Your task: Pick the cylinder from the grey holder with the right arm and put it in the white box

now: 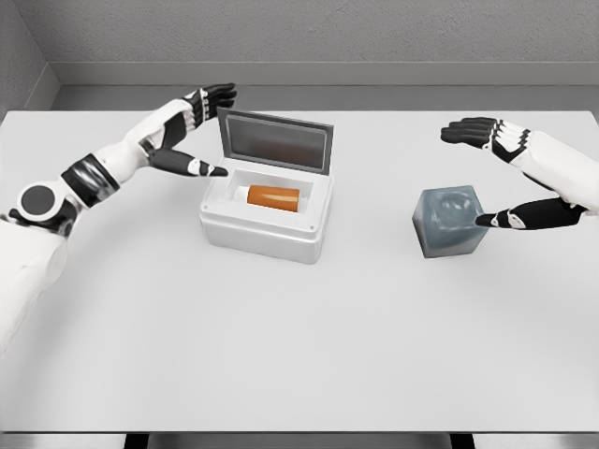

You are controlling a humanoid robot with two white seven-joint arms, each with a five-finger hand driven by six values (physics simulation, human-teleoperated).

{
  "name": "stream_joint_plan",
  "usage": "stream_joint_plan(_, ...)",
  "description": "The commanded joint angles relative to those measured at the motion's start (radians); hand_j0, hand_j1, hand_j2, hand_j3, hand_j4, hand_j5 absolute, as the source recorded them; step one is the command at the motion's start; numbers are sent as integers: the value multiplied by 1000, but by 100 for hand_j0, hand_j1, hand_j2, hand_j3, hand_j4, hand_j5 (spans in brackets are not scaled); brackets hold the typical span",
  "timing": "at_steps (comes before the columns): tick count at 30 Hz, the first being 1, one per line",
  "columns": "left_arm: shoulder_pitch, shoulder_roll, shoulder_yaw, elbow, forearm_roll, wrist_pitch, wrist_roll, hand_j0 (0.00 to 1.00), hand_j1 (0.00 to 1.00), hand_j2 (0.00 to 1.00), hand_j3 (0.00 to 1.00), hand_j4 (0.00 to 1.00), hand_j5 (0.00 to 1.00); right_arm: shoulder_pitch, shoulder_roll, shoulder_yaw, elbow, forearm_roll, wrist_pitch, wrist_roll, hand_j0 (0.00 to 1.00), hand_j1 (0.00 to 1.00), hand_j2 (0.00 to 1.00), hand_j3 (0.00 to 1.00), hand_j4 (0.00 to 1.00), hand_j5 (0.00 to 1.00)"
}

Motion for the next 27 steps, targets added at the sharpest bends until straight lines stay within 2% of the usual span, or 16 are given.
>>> stream_joint_plan(1, 0, 12, 3, -16, 8, 0, 0, 100, 100, 100, 100, 100, 100, 0, 0, -1, 0, -8, 3, -1, 100, 100, 100, 100, 100, 100)
stream_joint_plan(4, 11, 32, 5, -31, 8, 0, 0, 100, 100, 100, 100, 100, 100, 0, 1, -1, 0, -9, 3, -1, 100, 100, 100, 100, 100, 100)
stream_joint_plan(8, 44, 52, 5, -92, 8, 0, 0, 100, 100, 100, 100, 100, 100, 0, 1, -1, 0, -9, 3, -1, 100, 100, 100, 100, 100, 100)
stream_joint_plan(13, 46, 55, 9, -95, 8, 0, 0, 100, 100, 100, 100, 100, 100, 0, 1, -1, 0, -11, 3, -1, 100, 100, 100, 100, 100, 100)
stream_joint_plan(15, 54, 57, 32, -95, 8, -1, 0, 100, 100, 100, 100, 100, 100, 0, 1, -1, 0, -9, 3, -1, 100, 100, 100, 100, 100, 100)
stream_joint_plan(18, 58, 147, 54, -94, 13, -1, 0, 100, 100, 100, 100, 100, 100, 0, 1, -1, 0, -11, 3, -1, 100, 100, 100, 100, 100, 100)
stream_joint_plan(22, 64, 321, 63, -94, 15, -1, 0, 100, 100, 100, 100, 100, 100, 0, 3, -1, 0, -11, 3, -1, 100, 100, 100, 100, 100, 100)
stream_joint_plan(24, 74, 370, 62, -92, 15, -1, 0, 100, 100, 100, 100, 100, 100, 0, 3, -1, 0, -11, 3, -1, 100, 100, 100, 100, 100, 100)
stream_joint_plan(27, 80, 381, 63, -92, 15, -1, 0, 100, 100, 100, 100, 100, 100, 0, 3, -1, 0, -11, 3, -1, 100, 100, 100, 100, 100, 100)
